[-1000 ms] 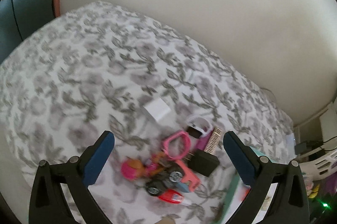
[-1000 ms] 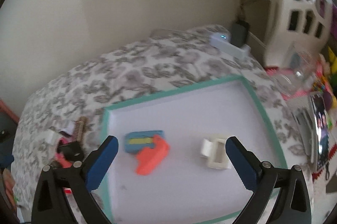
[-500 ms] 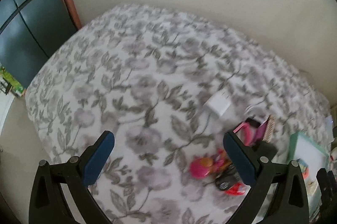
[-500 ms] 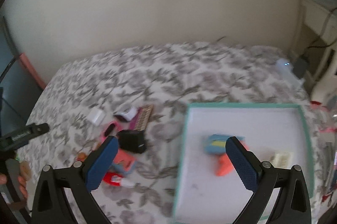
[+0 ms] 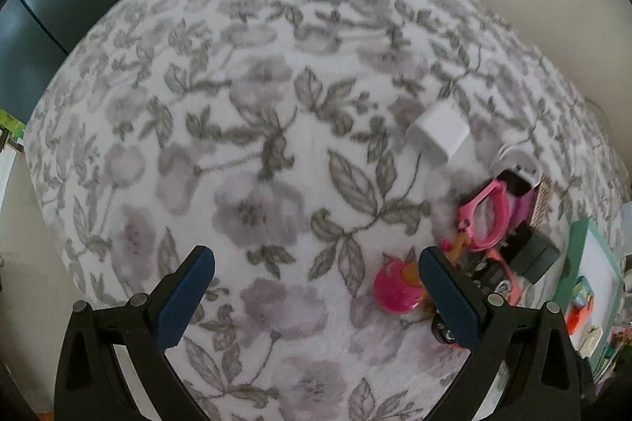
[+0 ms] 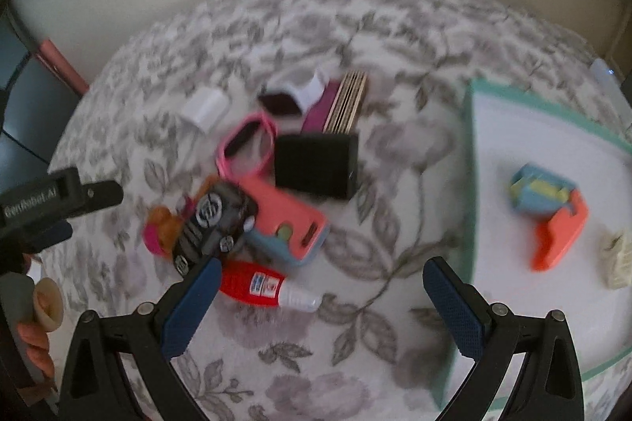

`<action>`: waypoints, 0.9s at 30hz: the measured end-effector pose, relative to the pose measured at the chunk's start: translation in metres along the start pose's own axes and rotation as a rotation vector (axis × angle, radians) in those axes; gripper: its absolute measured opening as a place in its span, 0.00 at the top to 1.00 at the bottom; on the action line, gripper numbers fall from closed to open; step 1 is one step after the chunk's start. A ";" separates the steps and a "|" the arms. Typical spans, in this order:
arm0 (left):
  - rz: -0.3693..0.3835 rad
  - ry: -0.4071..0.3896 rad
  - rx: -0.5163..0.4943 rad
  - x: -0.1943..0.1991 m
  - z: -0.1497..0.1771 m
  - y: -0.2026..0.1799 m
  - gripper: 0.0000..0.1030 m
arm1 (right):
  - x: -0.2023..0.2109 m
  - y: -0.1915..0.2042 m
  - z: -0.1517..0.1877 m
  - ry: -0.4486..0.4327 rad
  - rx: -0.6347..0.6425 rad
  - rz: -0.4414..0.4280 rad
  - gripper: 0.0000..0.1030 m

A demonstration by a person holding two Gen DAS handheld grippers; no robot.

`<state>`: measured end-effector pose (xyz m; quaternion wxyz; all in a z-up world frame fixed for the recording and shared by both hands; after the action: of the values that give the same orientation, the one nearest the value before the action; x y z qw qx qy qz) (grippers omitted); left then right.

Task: Organize rigid objects
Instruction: 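Lift both tools away from the tray back toward the pile, then lower the right tool onto the red glue bottle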

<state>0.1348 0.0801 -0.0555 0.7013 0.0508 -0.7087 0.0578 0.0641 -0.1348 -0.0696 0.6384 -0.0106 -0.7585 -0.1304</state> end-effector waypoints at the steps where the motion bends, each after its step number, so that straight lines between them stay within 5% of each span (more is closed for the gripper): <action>1: 0.001 0.012 0.002 -0.004 0.000 -0.001 0.00 | -0.006 0.003 0.001 0.013 0.007 0.001 0.00; 10: -0.008 0.040 0.010 -0.015 0.001 -0.003 0.00 | -0.026 0.025 0.006 0.041 0.051 -0.038 0.00; 20: -0.022 0.031 0.002 -0.012 -0.002 -0.003 0.00 | -0.042 0.039 0.002 0.034 0.065 0.026 0.00; 27: -0.030 0.020 -0.014 -0.009 0.001 -0.006 0.00 | -0.039 0.023 0.000 0.041 0.025 -0.012 0.00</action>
<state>0.1353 0.0735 -0.0640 0.7094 0.0560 -0.7012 0.0430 0.0755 -0.1069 -0.1032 0.6532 0.0045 -0.7467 -0.1250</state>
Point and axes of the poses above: each gripper's, at about its wrist camera, not at the fingertips, and x roughly against the way its jaws point, y to its left, z to its underside, the point moved 1 cm from there along -x, roughly the way its jaws point, and after that the axes turned 13 degrees about y, right-handed, at the moved point
